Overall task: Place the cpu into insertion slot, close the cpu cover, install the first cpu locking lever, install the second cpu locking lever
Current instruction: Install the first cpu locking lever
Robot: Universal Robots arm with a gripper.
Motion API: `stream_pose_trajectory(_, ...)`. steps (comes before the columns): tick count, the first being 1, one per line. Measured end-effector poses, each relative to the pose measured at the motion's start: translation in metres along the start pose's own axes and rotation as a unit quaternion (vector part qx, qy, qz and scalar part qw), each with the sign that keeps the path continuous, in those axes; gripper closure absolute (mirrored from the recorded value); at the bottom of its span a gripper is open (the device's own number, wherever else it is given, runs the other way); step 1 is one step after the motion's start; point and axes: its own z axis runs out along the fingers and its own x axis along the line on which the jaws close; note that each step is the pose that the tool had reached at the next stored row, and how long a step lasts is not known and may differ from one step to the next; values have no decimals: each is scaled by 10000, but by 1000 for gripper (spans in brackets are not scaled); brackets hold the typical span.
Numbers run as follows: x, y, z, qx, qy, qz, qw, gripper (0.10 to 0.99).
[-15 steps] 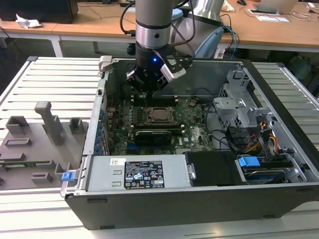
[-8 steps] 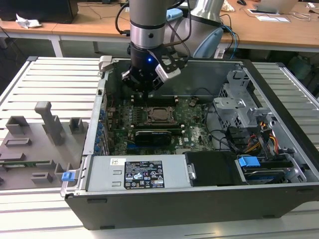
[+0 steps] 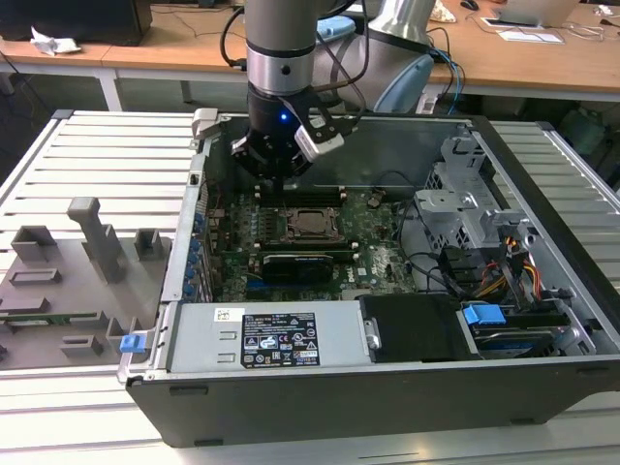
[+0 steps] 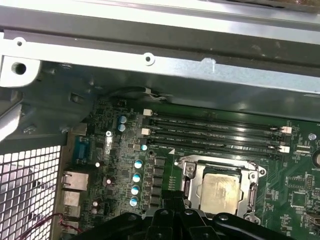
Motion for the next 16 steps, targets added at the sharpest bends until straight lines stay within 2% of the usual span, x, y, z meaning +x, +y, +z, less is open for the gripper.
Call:
stream_pose_trajectory(8,39,19,7,-1,0,0,10000,980)
stream_pose_trajectory(16,65,96,15,0,0,2,10000,980)
